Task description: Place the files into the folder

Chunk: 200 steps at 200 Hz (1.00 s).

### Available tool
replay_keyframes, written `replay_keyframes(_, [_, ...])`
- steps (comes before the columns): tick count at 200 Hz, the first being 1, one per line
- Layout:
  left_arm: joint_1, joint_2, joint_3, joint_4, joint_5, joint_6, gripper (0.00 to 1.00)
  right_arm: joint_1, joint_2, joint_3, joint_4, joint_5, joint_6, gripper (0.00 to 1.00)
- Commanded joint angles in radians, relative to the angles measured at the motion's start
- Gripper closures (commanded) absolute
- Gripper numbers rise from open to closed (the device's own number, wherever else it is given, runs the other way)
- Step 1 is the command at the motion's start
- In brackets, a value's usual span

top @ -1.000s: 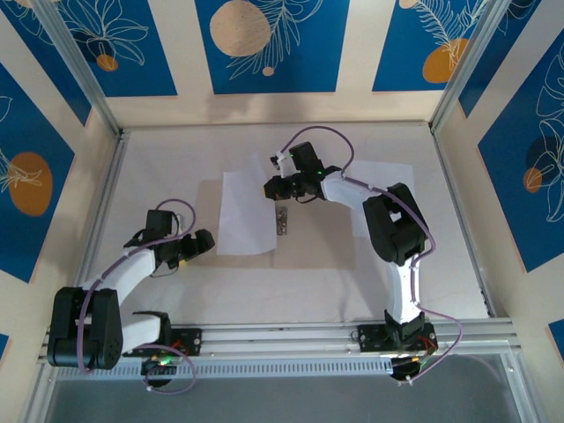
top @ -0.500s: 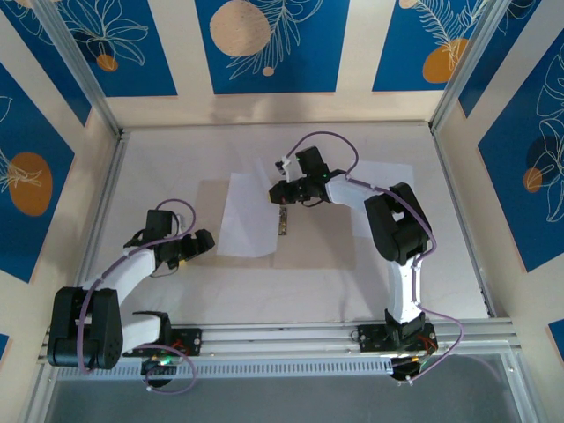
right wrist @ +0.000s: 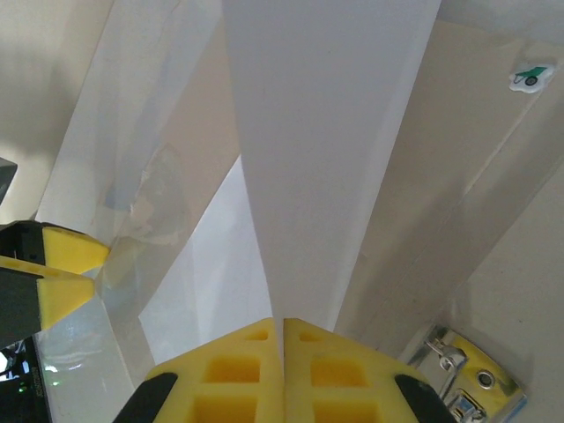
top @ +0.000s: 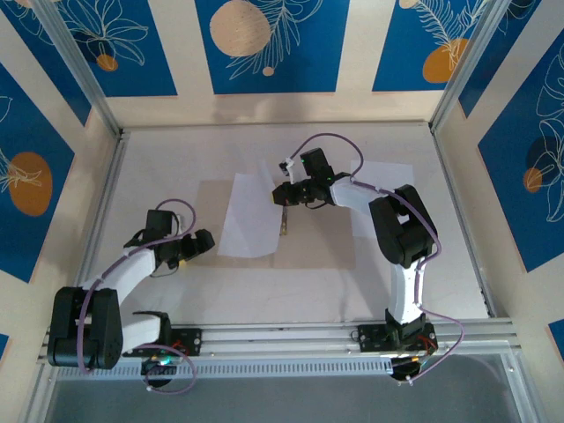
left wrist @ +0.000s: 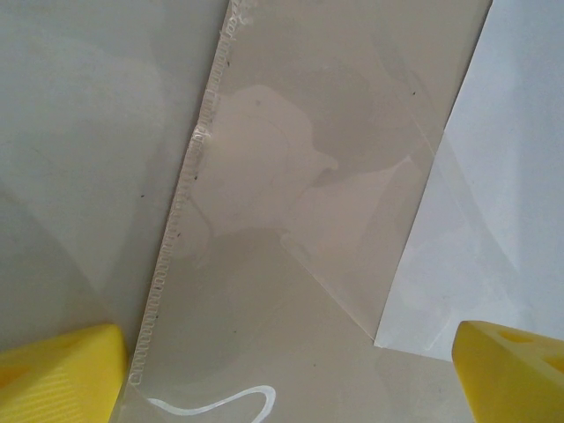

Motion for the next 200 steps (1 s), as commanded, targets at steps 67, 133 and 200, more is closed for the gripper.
replay_keyframes(67, [0.016,0.008,0.004,0.000,0.017,0.014,0.05,0.002,-0.041,-0.005,-0.038,0.065,0.088,0.89])
replay_keyframes(133, [0.016,0.000,0.001,-0.006,0.017,0.015,0.05,0.033,0.061,0.117,-0.127,0.153,0.125,0.73])
replay_keyframes(200, [0.016,0.000,0.000,-0.003,0.019,0.015,0.05,0.034,0.168,0.250,-0.217,0.196,0.113,0.69])
